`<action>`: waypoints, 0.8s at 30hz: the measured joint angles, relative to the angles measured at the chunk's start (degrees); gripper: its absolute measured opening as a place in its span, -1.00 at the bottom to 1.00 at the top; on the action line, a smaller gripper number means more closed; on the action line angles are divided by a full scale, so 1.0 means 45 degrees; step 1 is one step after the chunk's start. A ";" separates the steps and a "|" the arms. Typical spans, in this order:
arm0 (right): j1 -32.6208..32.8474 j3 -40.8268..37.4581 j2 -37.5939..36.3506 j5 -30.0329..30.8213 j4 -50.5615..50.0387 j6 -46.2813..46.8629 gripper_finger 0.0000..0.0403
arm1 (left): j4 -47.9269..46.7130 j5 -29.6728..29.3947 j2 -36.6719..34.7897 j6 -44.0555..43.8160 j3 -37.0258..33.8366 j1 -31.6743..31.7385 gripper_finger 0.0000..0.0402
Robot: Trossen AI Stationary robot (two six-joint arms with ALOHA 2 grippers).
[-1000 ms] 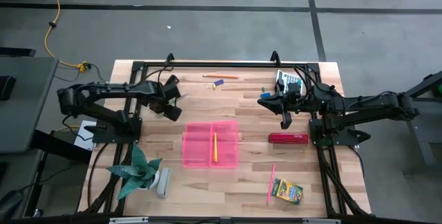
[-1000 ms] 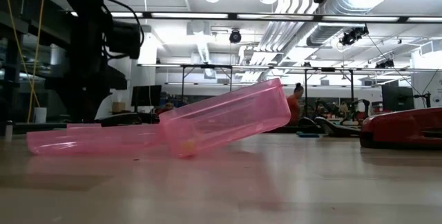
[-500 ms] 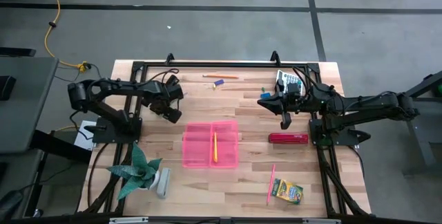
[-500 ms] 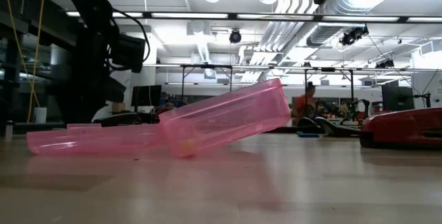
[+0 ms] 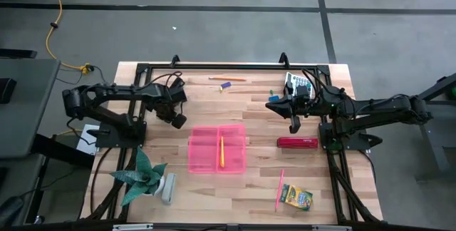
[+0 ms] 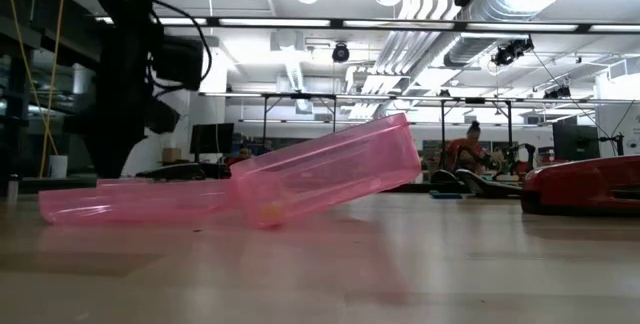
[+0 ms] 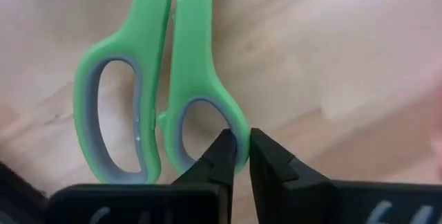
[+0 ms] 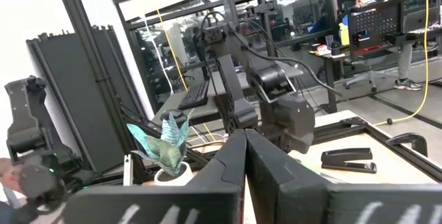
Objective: Pack school essentials
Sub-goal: Put the green scissors into the pink supply box
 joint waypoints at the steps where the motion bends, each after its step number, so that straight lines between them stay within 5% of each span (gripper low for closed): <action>1: 0.0002 0.0000 0.0000 0.0000 -0.0005 -0.0003 -1.00 | -0.0003 0.0197 -0.0309 -0.0005 0.0074 -0.0113 -0.97; 8: 0.0005 0.0000 0.0000 -0.0005 -0.0045 -0.0003 -1.00 | 0.1233 0.0022 -0.3142 -0.0650 0.1520 -0.1534 -0.98; 15: 0.0001 0.0000 0.0000 0.0000 -0.0092 -0.0003 -1.00 | 0.7372 -0.2520 -0.5814 -0.0341 0.1899 -0.4069 -0.99; 24: 0.0001 0.0000 0.0000 0.0000 -0.0092 -0.0003 -1.00 | 1.1938 -0.6420 -0.4748 0.2381 0.1899 -0.8119 -1.00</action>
